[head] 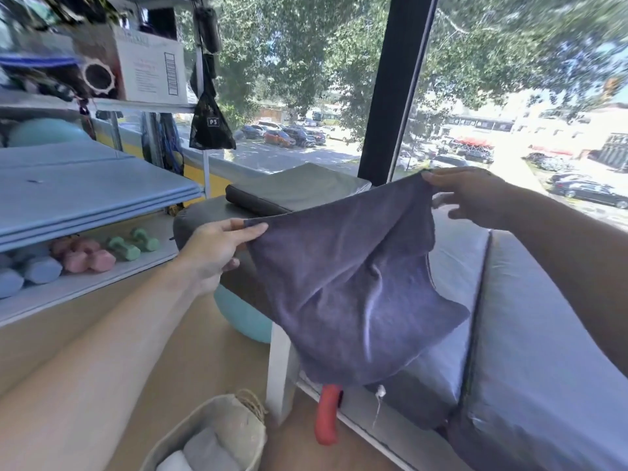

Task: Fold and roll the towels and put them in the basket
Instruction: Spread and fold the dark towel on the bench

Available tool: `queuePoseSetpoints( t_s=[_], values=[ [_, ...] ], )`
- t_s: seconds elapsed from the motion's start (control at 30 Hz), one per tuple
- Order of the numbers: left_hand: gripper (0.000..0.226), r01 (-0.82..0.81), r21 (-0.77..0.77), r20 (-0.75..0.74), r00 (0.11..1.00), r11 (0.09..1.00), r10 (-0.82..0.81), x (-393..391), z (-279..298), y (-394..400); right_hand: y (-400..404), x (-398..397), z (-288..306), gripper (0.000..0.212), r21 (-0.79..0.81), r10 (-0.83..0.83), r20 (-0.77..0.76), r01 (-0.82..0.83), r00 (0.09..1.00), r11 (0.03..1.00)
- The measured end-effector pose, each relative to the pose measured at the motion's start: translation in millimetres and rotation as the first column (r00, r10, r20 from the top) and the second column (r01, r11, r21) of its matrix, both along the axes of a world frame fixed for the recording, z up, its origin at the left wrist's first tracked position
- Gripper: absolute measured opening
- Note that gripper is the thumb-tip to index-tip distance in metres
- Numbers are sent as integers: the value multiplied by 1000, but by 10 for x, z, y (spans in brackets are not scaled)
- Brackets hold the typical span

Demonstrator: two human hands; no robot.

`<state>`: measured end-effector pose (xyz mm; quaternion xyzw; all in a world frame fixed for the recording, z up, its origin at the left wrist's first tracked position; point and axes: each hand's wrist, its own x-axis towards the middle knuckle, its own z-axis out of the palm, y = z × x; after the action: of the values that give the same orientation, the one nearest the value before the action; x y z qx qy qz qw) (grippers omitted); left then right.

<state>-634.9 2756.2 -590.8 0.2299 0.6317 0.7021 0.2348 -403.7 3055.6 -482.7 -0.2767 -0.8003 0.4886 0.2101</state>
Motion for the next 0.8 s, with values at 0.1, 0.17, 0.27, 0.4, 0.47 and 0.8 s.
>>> queuePoseSetpoints(
  t_s=[0.1, 0.17, 0.27, 0.4, 0.47, 0.8],
  values=[
    [21, 134, 15, -8, 991, 991, -134, 112, 134, 87, -36, 102, -11, 16, 19, -103, -72, 105, 992, 994],
    [30, 174, 26, -2, 985, 984, -174, 174, 168, 148, -114, 145, -36, 19, 4, -127, -85, 128, 988, 992],
    [44, 117, 37, -34, 993, 992, -115, 224, 161, 221, -196, 179, -49, 18, -32, -128, -95, 125, 987, 992],
    [44, 81, 105, -92, 993, 991, -71, 299, 36, 242, -181, 173, -182, 8, -43, -124, -130, 120, 984, 992],
    [39, 54, 101, -146, 989, 993, -39, 357, -72, 221, -185, 170, -303, 14, -6, -137, -120, 137, 983, 991],
    [39, 87, 33, -475, 878, 996, -61, 505, -726, 175, -114, 37, -880, 30, 106, -351, -41, 353, 935, 929]
  ],
)
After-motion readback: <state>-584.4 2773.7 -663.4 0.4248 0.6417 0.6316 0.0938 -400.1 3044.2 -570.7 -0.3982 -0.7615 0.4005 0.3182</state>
